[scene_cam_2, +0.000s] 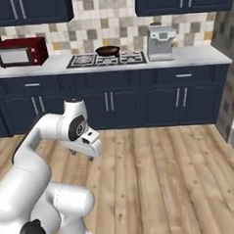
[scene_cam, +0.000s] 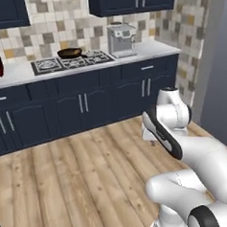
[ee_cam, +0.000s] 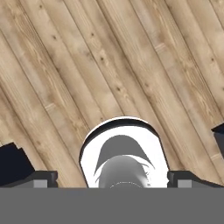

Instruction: Take the chicken drumsticks from the pan and place one on each plate on the dining counter.

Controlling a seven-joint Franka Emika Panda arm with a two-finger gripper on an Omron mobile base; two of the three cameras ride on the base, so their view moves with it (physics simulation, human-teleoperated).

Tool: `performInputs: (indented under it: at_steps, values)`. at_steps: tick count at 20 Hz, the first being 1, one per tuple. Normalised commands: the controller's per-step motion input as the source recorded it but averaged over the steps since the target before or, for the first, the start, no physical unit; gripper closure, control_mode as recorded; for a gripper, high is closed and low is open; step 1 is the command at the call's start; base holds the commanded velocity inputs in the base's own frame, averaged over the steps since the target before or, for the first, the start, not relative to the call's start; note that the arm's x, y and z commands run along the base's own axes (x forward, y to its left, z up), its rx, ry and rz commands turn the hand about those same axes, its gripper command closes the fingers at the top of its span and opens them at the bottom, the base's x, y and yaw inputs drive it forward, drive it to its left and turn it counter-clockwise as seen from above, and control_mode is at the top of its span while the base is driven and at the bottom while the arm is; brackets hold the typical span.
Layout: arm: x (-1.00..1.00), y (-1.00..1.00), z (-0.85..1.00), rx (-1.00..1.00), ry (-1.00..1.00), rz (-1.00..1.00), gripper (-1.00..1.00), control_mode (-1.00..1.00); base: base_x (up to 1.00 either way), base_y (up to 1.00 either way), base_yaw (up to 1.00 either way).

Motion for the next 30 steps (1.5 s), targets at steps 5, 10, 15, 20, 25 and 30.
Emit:
performInputs:
  at_steps: [5,10,15,20,25,30]
  values:
    - [0.00,0.00,0.00,0.00,0.00,0.00,-1.00,1.00,1.00,-0.17,0.05]
    - [0.00,0.00,0.00,0.00,0.00,0.00,-1.00,1.00,1.00,-0.23,0.14]
    - [0.00,0.00,0.00,0.00,0.00,0.00,-1.00,1.00,1.00,-0.20,0.17]
    - [0.00,0.00,0.00,0.00,0.00,0.00,-1.00,1.00,1.00,-0.20,0.15]
    - [0.00,0.00,0.00,0.00,0.00,0.00,-1.00,1.00,1.00,-0.25,0.08]
    - [0.00,0.00,0.00,0.00,0.00,0.00,-1.00,1.00,1.00,-0.25,0.07]
